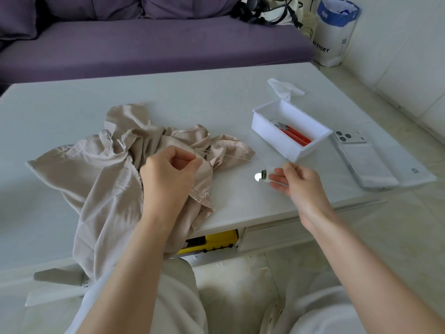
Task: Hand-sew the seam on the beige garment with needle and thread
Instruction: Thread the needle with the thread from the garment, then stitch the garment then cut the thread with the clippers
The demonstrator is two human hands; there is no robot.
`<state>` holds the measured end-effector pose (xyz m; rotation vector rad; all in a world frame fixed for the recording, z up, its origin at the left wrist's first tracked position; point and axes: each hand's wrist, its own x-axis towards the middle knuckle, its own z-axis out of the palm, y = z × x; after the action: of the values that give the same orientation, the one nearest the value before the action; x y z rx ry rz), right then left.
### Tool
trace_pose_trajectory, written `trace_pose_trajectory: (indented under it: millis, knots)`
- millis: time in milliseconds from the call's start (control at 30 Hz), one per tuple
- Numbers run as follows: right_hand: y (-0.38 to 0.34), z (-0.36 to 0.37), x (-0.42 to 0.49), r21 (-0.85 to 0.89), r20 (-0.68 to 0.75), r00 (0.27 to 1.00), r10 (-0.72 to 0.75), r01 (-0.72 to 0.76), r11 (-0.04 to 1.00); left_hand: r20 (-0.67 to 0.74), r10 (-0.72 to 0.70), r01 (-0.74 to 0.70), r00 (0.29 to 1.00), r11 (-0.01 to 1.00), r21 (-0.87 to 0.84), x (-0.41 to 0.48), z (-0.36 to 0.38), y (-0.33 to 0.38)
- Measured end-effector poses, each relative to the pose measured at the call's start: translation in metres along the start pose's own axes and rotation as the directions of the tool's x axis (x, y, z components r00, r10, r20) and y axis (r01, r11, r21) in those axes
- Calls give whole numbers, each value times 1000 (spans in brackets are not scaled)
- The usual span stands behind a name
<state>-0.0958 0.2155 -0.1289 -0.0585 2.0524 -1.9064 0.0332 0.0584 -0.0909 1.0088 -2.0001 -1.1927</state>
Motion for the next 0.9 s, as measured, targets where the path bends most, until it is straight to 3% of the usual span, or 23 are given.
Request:
trace_pose_trajectory:
  millis: [367,900]
  knots:
    - [15,14,25,-418,59,987,-147,159,895,-119,-38,27,992,995,-95,6,-34,-14]
    - [23,49,27,-525,83,956,-281,281,804,-283,-131,63,950,970,-235,14,-94,-42]
